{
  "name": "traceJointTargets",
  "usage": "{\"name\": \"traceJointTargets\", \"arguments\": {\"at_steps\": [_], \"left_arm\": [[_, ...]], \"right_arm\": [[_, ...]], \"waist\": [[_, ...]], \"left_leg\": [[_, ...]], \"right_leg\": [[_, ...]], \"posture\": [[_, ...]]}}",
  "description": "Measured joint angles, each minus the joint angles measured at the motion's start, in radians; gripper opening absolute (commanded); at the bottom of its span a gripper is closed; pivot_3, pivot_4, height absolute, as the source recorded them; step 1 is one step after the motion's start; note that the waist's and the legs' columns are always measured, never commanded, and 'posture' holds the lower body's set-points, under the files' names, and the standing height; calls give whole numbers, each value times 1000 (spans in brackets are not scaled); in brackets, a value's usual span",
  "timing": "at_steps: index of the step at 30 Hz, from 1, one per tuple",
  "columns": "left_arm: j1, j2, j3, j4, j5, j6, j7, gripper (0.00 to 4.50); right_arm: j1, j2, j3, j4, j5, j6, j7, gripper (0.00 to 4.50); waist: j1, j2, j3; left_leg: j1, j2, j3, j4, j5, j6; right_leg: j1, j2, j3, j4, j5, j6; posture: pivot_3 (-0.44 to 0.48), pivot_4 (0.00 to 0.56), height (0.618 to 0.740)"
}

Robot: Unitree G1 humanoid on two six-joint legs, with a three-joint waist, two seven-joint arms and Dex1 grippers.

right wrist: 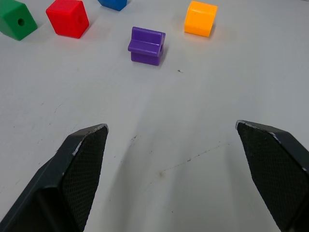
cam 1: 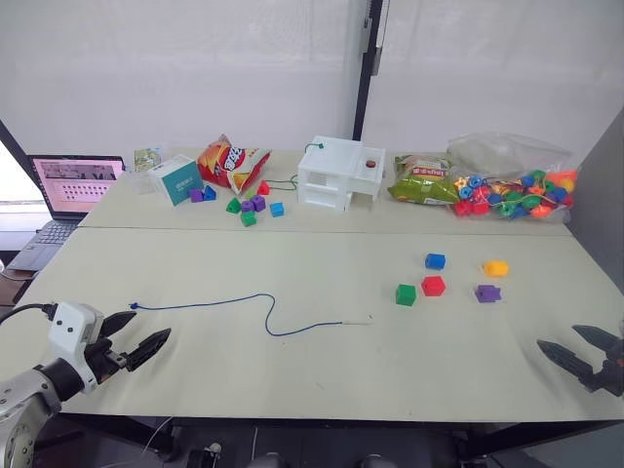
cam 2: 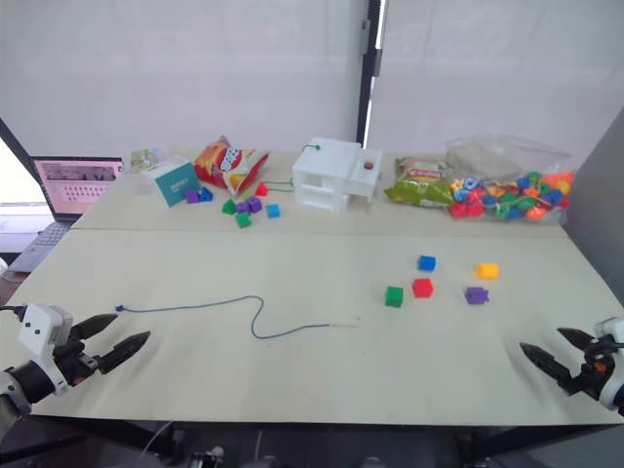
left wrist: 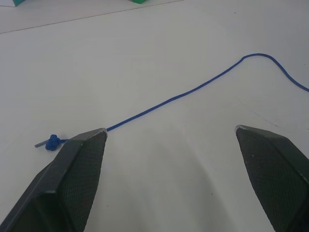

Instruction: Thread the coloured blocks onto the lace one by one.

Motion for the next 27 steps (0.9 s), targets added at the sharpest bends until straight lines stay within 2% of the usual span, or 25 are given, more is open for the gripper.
{"name": "traceJointTargets", "arguments": {"at_steps": [3, 6, 13, 20, 27], "left_arm": [[-18, 5, -10, 3, -4, 23, -5, 4480], [-117, 11, -63, 3, -24, 62, -23, 4480], [-445, 17, -328, 28, -36, 133, -148, 4480], [-747, -123, -621, 222, 78, 31, -331, 4480], [-849, -277, -848, 489, 292, -202, -424, 4480]], "right_arm": [[1, 3, -1, -17, 7, 11, -4, 4482], [-18, 13, 6, -86, 24, 31, -1, 4482], [-73, 18, 106, -274, 90, 128, 46, 4482], [-77, -8, 246, -498, 142, 243, 105, 4482], [-45, -22, 260, -640, 166, 311, 67, 4482]], "waist": [[2, 0, 0], [5, 0, 0], [3, 0, 0], [3, 0, 0], [6, -1, 1]], "left_leg": [[0, 0, 0, 0, 0, 0], [0, 0, 0, 0, 1, -1], [0, -3, 0, 1, 1, -1], [-4, -5, 0, 8, 0, 3], [-7, -6, -1, 13, -1, 4]], "right_leg": [[0, 0, 0, 0, 0, 0], [1, 1, -2, 0, 0, 0], [0, 8, -4, 3, 1, 2], [0, 12, -5, 4, 2, 3], [0, 12, -5, 4, 3, 6]], "posture": [[0, 150, 740], [0, 150, 740], [0, 150, 740], [0, 150, 740], [0, 150, 740]]}}
